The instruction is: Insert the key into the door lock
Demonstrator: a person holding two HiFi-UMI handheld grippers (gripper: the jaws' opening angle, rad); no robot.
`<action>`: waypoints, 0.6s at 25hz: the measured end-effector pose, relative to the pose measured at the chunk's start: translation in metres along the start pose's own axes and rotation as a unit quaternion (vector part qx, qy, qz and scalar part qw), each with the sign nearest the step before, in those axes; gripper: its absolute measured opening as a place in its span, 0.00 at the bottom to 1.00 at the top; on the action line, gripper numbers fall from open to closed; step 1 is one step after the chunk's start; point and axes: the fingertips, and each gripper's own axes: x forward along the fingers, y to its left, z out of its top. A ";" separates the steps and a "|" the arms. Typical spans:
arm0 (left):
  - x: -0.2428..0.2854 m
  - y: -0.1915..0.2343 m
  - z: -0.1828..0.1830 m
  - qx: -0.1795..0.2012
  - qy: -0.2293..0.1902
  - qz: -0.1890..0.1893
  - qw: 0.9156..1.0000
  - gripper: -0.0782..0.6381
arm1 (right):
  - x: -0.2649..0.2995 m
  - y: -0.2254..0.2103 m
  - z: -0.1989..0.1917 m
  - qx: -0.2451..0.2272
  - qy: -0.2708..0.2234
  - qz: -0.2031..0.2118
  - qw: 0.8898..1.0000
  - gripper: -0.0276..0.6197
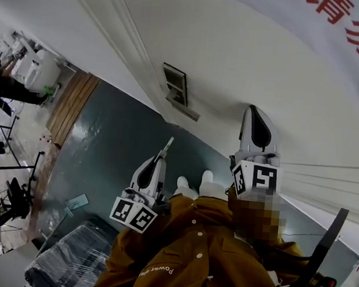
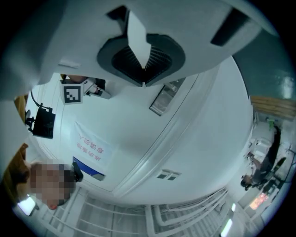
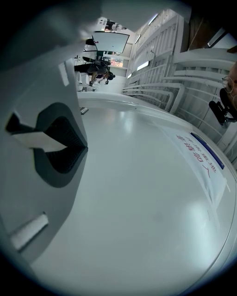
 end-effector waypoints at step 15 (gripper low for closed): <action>0.089 0.137 -0.076 -0.351 -0.027 0.010 0.936 0.14 | -0.003 0.003 -0.001 0.000 0.011 -0.005 1.000 0.05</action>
